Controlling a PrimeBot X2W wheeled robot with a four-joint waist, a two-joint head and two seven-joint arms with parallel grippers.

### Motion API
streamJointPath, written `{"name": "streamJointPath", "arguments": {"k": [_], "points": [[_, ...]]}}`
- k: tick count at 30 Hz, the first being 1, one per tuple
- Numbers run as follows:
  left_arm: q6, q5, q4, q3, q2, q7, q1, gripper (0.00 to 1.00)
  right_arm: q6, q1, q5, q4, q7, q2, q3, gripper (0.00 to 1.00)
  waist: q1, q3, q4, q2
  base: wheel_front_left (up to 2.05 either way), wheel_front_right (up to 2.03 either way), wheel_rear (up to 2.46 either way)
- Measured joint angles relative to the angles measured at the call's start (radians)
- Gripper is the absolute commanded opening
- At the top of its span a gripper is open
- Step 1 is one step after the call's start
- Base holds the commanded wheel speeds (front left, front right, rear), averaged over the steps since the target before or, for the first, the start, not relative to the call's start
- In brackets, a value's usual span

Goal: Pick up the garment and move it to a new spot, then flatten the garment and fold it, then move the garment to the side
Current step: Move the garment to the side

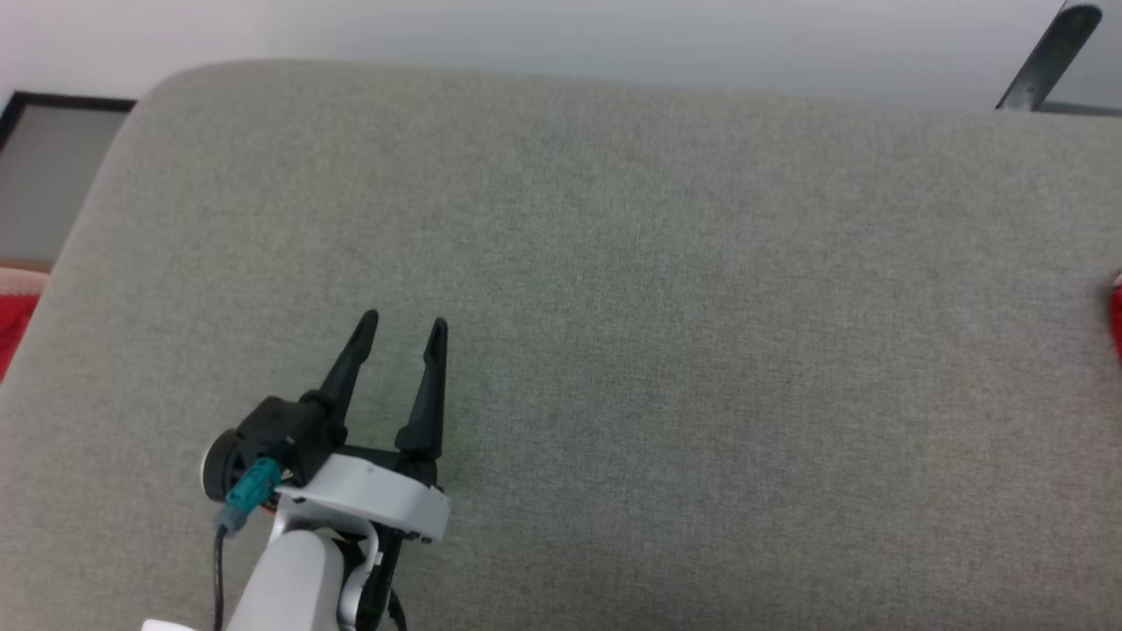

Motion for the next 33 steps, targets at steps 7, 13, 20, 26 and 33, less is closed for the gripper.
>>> {"name": "streamJointPath", "arguments": {"k": [7,13,20,26,33], "points": [[0.0,-0.001,0.006,-0.022,0.003,0.0,-0.027,1.0,0.0,-0.031,-0.069,0.133,-0.088,0.014,-0.016,0.0,0.0,0.043,0.009,0.0001,0.0,0.0,0.0],[0.0,-0.002,0.018,-0.034,0.014,0.0,-0.043,1.0,0.0,-0.068,-0.13,0.237,-0.163,0.057,-0.052,0.24,0.0,0.053,0.026,0.0001,0.0,0.0,0.0],[0.0,-0.006,0.029,-0.039,0.024,0.0,-0.045,1.0,0.0,-0.1,-0.193,0.321,-0.247,0.113,-0.078,1.0,0.0,0.04,0.029,0.0,0.0,0.0,0.0],[0.0,-0.006,0.035,-0.037,0.031,0.0,-0.036,1.0,0.0,-0.127,-0.219,0.351,-0.328,0.14,-0.071,1.0,-0.0001,0.009,0.018,0.0001,0.0,0.0,0.0],[0.0,-0.007,0.044,-0.026,0.038,0.0,-0.002,1.0,0.0,-0.146,-0.214,0.319,-0.513,0.186,-0.024,1.0,0.0,-0.053,-0.005,0.0,0.0,0.0,0.0]]}}
